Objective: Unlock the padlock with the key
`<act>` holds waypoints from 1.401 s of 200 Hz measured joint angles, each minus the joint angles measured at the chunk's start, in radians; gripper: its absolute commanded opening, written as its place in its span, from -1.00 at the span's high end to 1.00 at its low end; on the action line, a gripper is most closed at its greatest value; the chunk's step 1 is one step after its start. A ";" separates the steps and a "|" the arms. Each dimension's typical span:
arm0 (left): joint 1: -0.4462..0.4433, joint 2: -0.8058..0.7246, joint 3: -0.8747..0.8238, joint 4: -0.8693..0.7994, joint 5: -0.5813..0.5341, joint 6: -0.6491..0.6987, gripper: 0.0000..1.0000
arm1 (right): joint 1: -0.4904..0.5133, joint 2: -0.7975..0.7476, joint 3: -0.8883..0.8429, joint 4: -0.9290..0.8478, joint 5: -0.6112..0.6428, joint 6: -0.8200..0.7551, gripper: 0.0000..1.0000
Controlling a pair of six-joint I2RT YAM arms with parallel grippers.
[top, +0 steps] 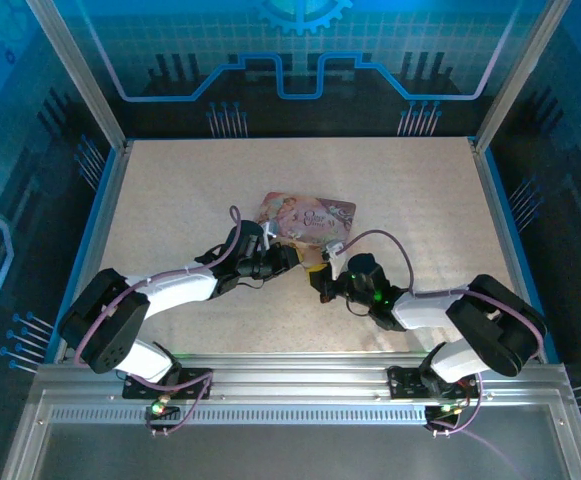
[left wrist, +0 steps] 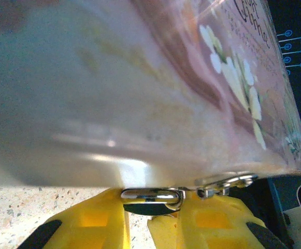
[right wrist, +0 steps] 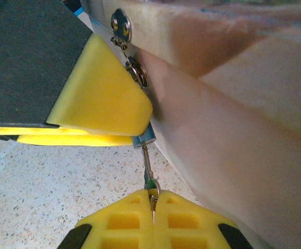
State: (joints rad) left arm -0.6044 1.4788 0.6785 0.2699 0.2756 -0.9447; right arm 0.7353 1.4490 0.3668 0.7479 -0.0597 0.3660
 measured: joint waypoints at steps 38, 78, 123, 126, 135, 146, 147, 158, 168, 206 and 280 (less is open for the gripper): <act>0.000 0.000 0.000 0.000 0.000 0.000 0.79 | 0.000 0.001 0.000 0.002 0.000 0.000 0.94; 0.000 0.000 0.000 0.000 0.000 0.000 0.79 | 0.000 0.000 0.000 0.002 0.000 0.000 0.94; 0.000 0.000 0.000 0.004 0.000 0.000 0.79 | 0.003 -0.009 -0.001 0.001 0.002 0.000 0.94; 0.000 0.000 0.000 0.004 0.000 0.000 0.79 | 0.003 -0.010 -0.002 0.001 0.003 0.000 0.94; 0.000 -0.001 0.000 0.005 0.000 0.000 0.79 | 0.003 -0.015 -0.003 0.001 0.004 0.000 0.94; 0.000 -0.001 0.000 0.005 0.000 0.000 0.79 | 0.003 -0.019 -0.006 0.001 0.005 0.000 0.94; 0.000 -0.001 0.000 0.005 0.000 -0.001 0.79 | 0.003 -0.019 -0.006 0.001 0.005 0.000 0.94; 0.000 -0.001 0.000 0.004 0.000 -0.002 0.79 | 0.003 -0.023 -0.007 0.002 0.008 0.000 0.94; 0.000 -0.001 0.000 0.005 0.000 -0.004 0.79 | 0.004 -0.025 -0.007 0.002 0.008 0.000 0.94; 0.000 -0.001 0.000 0.005 0.000 -0.011 0.79 | 0.004 -0.026 -0.007 0.002 0.012 0.000 0.94; -0.001 -0.002 0.000 0.008 0.002 -0.027 0.79 | 0.018 -0.020 -0.008 0.019 0.035 -0.002 0.94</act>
State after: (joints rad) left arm -0.6052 1.4773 0.6781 0.2779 0.2775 -0.9714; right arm 0.7528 1.4288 0.3592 0.7670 -0.0246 0.3645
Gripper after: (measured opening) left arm 0.219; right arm 0.051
